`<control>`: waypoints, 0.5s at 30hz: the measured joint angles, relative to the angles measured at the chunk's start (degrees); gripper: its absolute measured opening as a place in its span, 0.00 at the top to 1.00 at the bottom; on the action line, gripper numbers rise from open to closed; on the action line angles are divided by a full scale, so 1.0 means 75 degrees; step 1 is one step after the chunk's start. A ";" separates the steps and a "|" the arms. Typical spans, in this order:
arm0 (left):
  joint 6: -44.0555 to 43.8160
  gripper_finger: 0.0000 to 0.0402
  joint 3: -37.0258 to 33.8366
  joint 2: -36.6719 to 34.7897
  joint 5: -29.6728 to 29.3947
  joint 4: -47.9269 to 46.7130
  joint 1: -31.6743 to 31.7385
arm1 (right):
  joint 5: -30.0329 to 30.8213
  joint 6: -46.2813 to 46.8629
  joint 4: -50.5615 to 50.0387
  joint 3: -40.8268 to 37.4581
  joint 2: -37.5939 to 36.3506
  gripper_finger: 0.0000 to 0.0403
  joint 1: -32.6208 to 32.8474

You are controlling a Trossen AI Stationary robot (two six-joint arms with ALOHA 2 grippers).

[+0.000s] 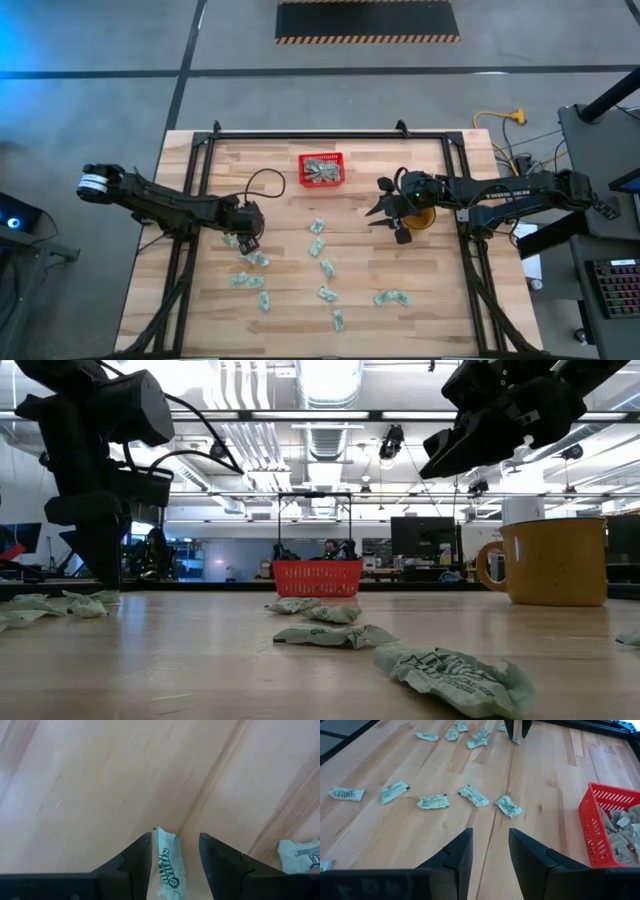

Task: Pick and place Stevia / Truvia into bins
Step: Put the white stevia packet into the red bin

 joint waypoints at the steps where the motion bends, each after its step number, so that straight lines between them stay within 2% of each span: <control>1: 0.0000 0.64 -0.0012 0.0007 0.0000 0.0001 -0.0002 | 0.0000 -0.0003 0.0000 0.0000 0.0000 0.72 0.0000; 15: 0.0006 0.64 -0.0257 0.0455 0.0000 0.0052 0.0001 | 0.0000 -0.0009 0.0008 -0.0003 0.0000 0.76 0.0000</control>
